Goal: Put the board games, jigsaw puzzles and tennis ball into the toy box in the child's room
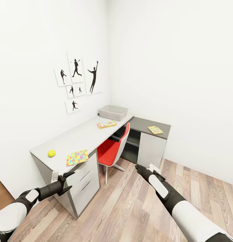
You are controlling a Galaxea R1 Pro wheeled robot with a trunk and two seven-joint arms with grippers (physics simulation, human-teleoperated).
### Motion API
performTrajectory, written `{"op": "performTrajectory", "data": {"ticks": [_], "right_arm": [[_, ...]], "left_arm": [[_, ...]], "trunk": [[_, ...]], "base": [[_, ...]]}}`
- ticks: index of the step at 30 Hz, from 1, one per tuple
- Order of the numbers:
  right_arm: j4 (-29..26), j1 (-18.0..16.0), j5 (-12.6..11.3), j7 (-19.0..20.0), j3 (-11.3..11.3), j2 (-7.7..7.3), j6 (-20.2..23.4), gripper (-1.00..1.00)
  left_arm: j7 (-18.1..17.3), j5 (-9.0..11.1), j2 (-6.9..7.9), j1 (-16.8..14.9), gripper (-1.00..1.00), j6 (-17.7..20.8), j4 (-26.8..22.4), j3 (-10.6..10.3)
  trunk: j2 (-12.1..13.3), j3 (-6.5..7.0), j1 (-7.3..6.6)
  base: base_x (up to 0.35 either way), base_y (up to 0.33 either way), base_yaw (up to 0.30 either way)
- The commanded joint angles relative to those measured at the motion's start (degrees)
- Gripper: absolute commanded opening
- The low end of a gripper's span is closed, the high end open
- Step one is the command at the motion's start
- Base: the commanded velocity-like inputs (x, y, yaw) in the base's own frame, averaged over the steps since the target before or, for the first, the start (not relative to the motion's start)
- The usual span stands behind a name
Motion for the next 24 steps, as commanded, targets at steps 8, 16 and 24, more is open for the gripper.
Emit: {"op": "performTrajectory", "data": {"ticks": [8,16,24], "right_arm": [[-0.1,-0.1,-0.3,-0.4,0.3,-0.06,0.1,1.00],[-0.2,-0.1,-0.2,-0.4,0.4,-0.01,0.1,1.00],[-0.2,-0.1,0.7,-0.5,3.3,0.00,-0.1,1.00]], "left_arm": [[-0.3,-0.6,-0.02,-0.1,1.00,-1.4,-0.1,1.3],[-0.2,-0.6,-0.02,-0.1,1.00,-1.7,-0.1,1.4],[-0.2,-0.6,-0.05,-0.1,1.00,-1.8,-0.1,1.5]], "trunk": [[-0.1,-0.10,0.04],[-0.1,-0.10,0.04],[-0.1,-0.10,0.04]], "base": [[0.149,-0.084,0.000],[0.068,-0.032,0.000],[0.064,-0.040,0.000]]}}
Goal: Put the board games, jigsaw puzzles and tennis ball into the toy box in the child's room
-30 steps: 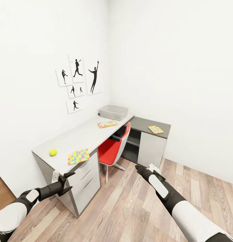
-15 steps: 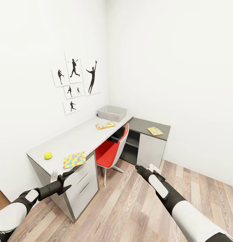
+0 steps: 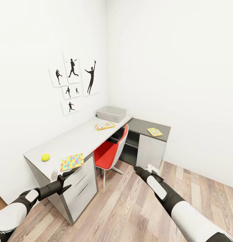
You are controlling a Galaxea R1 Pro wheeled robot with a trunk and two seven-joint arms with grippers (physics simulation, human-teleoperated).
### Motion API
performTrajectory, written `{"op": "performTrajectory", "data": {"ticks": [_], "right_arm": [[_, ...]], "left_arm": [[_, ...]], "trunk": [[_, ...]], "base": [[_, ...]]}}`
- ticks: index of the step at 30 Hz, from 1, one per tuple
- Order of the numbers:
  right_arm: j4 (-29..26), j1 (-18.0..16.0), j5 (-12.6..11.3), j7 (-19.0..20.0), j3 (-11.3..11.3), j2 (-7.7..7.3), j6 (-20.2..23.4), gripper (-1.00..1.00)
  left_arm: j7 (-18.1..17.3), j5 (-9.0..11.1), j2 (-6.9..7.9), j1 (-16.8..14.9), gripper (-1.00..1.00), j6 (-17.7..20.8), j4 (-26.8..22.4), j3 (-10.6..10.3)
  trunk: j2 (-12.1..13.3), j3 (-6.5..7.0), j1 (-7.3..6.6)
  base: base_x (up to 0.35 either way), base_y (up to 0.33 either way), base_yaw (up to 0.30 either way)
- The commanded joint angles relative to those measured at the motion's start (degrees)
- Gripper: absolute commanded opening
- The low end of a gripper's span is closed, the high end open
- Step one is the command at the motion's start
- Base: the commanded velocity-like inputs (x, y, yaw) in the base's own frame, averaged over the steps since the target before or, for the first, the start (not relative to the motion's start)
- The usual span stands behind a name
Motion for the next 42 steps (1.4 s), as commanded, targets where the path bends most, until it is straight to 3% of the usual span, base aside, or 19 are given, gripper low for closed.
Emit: {"op": "performTrajectory", "data": {"ticks": [1,7,23,32,42], "right_arm": [[-0.1,-0.1,-0.2,-0.4,0.7,-0.08,0.0,1.00],[-0.1,-0.1,0.0,-0.4,2.0,-0.08,-1.2,1.00],[-0.1,-0.1,0.0,-0.4,2.3,-0.08,-1.6,1.00],[-0.1,-0.1,0.0,-0.4,2.3,-0.08,-1.6,1.00],[-0.1,-0.1,0.0,-0.4,2.4,-0.08,-1.6,1.00]], "left_arm": [[-0.3,-0.6,-0.01,-0.1,1.00,0.3,-0.1,0.5],[-0.3,-0.6,-0.02,-0.1,1.00,0.3,-0.1,1.4],[-0.5,-0.8,-0.07,-0.1,1.00,0.1,-0.1,2.9],[-1.6,-0.6,-0.32,-0.1,1.00,-3.2,0.3,3.1],[-2.3,-0.7,-0.82,-0.1,1.00,-4.2,0.4,3.9]], "trunk": [[-0.1,-0.11,0.03],[-0.1,-0.11,0.03],[-0.1,-0.11,0.03],[-0.1,-0.11,0.03],[-0.1,-0.11,0.03]], "base": [[0.016,-0.010,0.000],[0.008,-0.005,0.000],[0.000,0.000,0.000],[0.000,0.000,0.000],[0.000,0.000,0.000]]}}
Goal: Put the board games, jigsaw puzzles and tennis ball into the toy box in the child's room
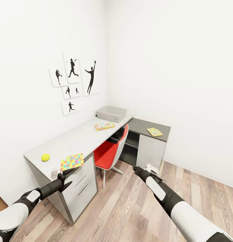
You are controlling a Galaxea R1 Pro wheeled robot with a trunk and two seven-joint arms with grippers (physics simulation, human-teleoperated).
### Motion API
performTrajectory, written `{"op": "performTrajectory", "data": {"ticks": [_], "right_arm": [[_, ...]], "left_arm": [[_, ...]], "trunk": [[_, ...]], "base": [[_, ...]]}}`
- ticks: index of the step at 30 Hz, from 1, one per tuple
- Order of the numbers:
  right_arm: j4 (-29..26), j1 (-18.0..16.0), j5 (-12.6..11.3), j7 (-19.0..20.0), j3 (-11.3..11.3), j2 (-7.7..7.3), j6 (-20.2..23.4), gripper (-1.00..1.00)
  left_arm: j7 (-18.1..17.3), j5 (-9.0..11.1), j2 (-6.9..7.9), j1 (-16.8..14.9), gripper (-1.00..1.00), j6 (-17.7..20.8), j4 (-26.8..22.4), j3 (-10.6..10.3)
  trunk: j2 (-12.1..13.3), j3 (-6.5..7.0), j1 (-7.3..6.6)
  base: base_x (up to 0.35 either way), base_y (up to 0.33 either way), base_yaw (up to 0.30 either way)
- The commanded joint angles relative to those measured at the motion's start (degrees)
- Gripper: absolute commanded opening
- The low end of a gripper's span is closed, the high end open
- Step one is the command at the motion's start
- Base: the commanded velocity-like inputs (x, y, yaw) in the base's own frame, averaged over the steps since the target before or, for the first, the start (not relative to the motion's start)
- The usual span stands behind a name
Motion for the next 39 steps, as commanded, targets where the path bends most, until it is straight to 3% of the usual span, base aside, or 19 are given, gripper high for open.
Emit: {"op": "performTrajectory", "data": {"ticks": [1,6,18,39], "right_arm": [[-0.1,-0.1,-0.3,-0.5,0.3,-0.08,0.1,1.00],[-0.2,-0.1,-0.3,-0.5,0.3,-0.08,0.1,1.00],[-0.2,-0.1,-0.3,-0.5,0.3,-0.08,0.0,1.00],[-0.1,-0.1,-0.3,-0.5,0.4,-0.08,0.1,1.00]], "left_arm": [[-0.3,-0.6,0.00,-0.1,1.00,0.3,-0.1,0.6],[-0.6,-0.7,0.02,-0.1,1.00,0.3,-0.1,0.6],[-6.6,-0.7,0.31,-0.1,1.00,0.8,-0.1,0.5],[-7.7,-0.5,0.32,-0.1,1.00,0.9,-0.1,0.5]], "trunk": [[-0.1,-0.11,0.02],[-0.1,-0.11,0.02],[-0.1,-0.11,0.02],[-0.1,-0.11,0.02]], "base": [[0.000,0.000,0.000],[0.000,0.000,0.000],[0.002,0.000,0.000],[0.070,-0.072,0.000]]}}
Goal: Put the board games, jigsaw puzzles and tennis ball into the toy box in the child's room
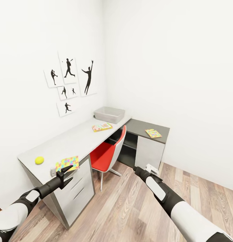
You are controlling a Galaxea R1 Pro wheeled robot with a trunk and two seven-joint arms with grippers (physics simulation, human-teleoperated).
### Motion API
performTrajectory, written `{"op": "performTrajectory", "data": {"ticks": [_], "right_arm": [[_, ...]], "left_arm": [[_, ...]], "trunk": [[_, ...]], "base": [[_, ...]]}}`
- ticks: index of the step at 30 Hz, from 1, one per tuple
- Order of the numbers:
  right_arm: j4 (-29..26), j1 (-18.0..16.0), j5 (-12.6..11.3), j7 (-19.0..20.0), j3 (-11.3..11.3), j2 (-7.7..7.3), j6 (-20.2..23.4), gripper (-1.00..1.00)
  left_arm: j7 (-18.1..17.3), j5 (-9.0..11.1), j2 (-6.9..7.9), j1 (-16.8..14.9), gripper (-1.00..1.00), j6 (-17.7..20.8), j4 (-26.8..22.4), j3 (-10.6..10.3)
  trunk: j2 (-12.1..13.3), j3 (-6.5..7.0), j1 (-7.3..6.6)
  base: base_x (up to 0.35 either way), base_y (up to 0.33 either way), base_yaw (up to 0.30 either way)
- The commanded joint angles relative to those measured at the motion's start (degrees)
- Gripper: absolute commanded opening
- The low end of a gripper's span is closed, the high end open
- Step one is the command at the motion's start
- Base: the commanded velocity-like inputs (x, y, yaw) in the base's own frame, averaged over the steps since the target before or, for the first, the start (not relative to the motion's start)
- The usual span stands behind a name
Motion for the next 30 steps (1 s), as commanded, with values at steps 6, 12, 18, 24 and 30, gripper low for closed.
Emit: {"op": "performTrajectory", "data": {"ticks": [6,12,18,24,30], "right_arm": [[-0.1,-0.1,-0.3,-0.5,0.4,-0.05,0.1,1.00],[-0.1,-0.1,-0.3,-0.5,0.4,0.00,0.1,1.00],[-0.1,-0.1,-0.3,-0.5,0.4,0.00,0.1,1.00],[-0.1,-0.1,-0.3,-0.5,0.4,0.00,0.1,1.00],[-0.1,-0.1,-0.3,-0.5,0.4,0.00,0.1,1.00]], "left_arm": [[-0.3,-0.6,0.17,-0.1,1.00,0.3,-0.1,0.5],[-0.3,-0.6,0.18,-0.1,1.00,0.4,-0.1,0.5],[-0.3,-0.6,0.20,-0.1,1.00,0.4,-0.1,0.5],[-0.3,-0.7,0.15,-0.1,1.00,0.5,-0.1,0.5],[-0.3,-0.7,0.14,-0.1,1.00,0.5,-0.1,0.5]], "trunk": [[-0.1,-0.11,0.02],[-0.1,-0.11,0.02],[-0.1,-0.08,0.02],[-0.1,0.06,0.02],[-0.1,0.11,0.02]], "base": [[0.102,-0.003,0.000],[0.184,0.000,0.000],[0.038,0.000,0.054],[0.009,0.000,0.190],[0.002,0.000,0.087]]}}
